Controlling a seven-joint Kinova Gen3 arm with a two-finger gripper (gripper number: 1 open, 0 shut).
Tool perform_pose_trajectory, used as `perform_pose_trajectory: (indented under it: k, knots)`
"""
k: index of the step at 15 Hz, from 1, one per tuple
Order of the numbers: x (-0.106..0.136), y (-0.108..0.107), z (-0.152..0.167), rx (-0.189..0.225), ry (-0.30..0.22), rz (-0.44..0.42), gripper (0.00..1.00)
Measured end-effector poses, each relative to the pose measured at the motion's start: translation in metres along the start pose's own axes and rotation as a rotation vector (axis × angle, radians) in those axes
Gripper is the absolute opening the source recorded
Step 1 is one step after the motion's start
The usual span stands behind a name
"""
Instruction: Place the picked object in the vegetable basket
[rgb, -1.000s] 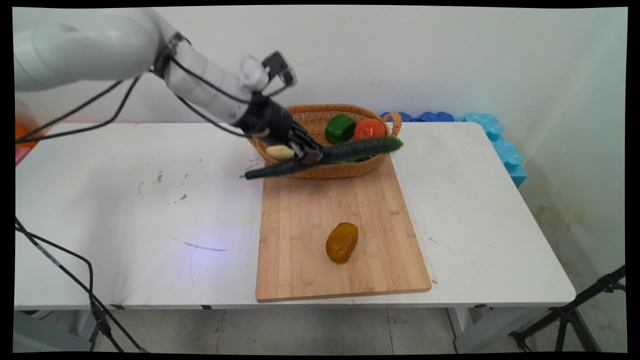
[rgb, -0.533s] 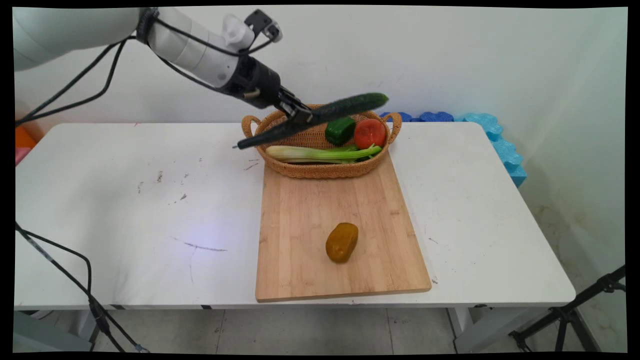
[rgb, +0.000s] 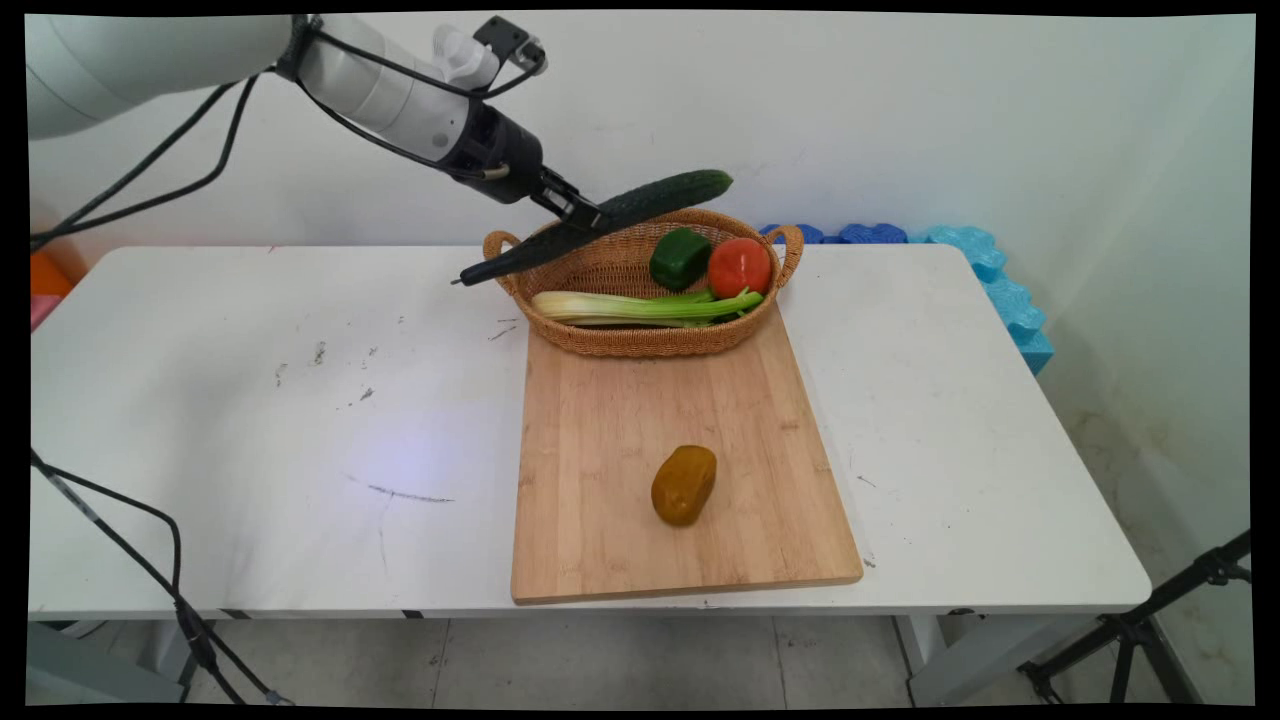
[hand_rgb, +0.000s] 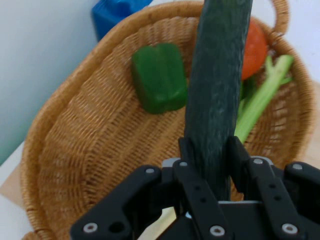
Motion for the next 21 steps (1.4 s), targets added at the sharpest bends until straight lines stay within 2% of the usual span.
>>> perform_pose_trajectory:
  k: [8,19,20,21]
  knots:
    - [-0.016,-0.027,0.029,0.038,-0.047,-0.026,0.0]
    - [-0.032,-0.038,0.045,0.043,-0.073,-0.032,0.0]
    - [-0.033,-0.039,0.045,0.043,-0.075,-0.032,1.0]
    - [-0.034,-0.039,0.045,0.043,-0.077,-0.033,1.0]
